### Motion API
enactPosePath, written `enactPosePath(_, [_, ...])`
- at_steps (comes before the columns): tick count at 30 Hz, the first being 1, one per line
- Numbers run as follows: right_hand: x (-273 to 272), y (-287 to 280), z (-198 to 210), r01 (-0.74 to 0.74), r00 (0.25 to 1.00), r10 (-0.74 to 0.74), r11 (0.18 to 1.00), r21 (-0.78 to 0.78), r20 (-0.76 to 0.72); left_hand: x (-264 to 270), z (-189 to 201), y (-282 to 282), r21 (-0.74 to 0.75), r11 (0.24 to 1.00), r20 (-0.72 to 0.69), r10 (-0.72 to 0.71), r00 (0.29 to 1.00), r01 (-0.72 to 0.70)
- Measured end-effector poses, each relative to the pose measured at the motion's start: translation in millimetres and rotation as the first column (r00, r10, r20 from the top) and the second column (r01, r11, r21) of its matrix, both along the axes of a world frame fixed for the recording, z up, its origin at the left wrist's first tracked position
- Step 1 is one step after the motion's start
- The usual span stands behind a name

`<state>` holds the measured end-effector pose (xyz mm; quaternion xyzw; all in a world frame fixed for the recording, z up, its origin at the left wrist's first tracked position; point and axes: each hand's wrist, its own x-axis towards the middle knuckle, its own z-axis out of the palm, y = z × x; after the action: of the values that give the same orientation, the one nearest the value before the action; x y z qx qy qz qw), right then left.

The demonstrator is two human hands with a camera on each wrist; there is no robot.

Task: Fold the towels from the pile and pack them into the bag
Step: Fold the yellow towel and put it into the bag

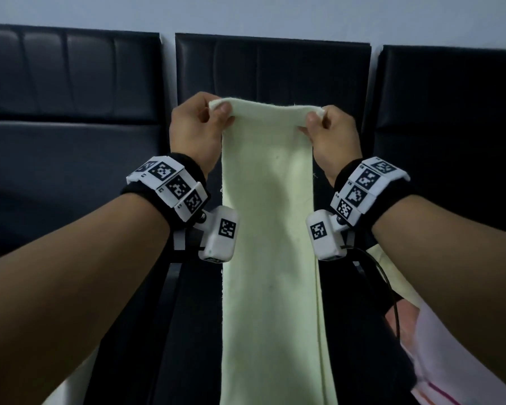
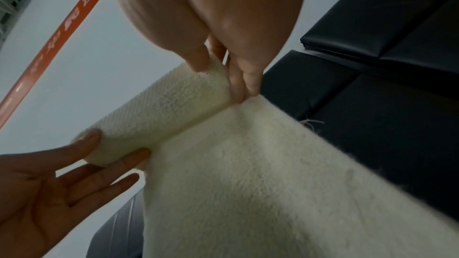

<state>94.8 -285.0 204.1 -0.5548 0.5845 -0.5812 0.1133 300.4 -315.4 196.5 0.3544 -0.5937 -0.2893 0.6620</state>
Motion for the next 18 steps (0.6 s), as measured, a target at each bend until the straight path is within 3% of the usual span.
enactPosePath(9, [-0.9,-53.8,-13.2,-0.005,1.000,0.005,1.000,0.005,0.009,0.1,-22.8,-39.3,0.022,0.999,0.065,0.047,0.997,-0.049])
enactPosePath(15, [-28.6,-39.3,-65.7,-0.074,0.995,0.067,0.991,0.111,0.069,0.4,-59.4,-14.8,0.127,0.992,0.198,-0.032,0.980,0.007])
enactPosePath(18, [-33.6,2.4,-83.4,-0.080,0.996,0.072,0.982,0.174,0.052,0.8,-83.7,13.8,0.185,0.982,0.266,-0.080,0.961,0.030])
